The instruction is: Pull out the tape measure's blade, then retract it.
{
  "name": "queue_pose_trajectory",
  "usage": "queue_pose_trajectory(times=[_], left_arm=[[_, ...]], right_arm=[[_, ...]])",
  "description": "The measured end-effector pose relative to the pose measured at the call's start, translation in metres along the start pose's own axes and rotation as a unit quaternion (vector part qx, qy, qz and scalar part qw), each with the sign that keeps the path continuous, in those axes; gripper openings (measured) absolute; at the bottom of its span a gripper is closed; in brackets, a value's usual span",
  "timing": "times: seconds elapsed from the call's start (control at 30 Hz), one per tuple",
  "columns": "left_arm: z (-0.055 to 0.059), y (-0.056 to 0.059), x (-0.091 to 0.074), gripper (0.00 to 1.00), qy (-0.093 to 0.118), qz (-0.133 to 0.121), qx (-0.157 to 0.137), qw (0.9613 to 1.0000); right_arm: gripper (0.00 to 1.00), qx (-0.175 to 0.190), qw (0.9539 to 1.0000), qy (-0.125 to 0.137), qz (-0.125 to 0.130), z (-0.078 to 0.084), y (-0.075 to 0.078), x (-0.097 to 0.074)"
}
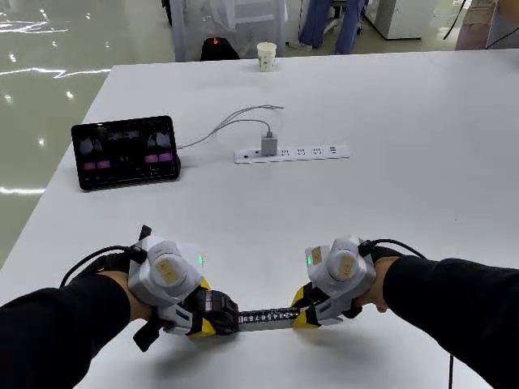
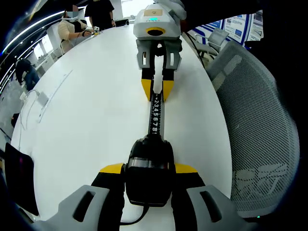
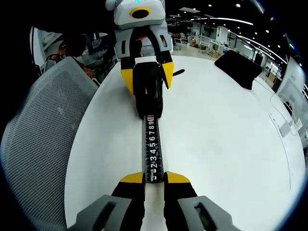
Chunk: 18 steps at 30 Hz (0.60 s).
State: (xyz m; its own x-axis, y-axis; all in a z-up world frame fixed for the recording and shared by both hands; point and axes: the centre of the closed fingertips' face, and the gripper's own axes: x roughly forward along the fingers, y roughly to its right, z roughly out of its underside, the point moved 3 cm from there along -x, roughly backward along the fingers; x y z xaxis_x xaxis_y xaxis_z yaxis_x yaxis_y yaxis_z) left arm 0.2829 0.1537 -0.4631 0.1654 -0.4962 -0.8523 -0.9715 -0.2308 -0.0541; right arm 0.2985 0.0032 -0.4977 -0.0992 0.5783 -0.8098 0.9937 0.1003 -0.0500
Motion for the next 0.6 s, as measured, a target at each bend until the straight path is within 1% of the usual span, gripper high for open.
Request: queue_pose_trajectory(times=[0.33,0.6], left_arm=[[0.000,0.000,-0.001,0.31,0.000,0.000,0.000,1.0000],[0.000,0.000,0.000,0.31,0.000,-0.001,0.000,1.0000]], right_arm=[[0.11,0.010,0.9999,-0.004,0.001,0.012,0.000,-0.012],[0.11,0.010,0.9999,-0.007,0.004,0.019,0.001,-0.014]])
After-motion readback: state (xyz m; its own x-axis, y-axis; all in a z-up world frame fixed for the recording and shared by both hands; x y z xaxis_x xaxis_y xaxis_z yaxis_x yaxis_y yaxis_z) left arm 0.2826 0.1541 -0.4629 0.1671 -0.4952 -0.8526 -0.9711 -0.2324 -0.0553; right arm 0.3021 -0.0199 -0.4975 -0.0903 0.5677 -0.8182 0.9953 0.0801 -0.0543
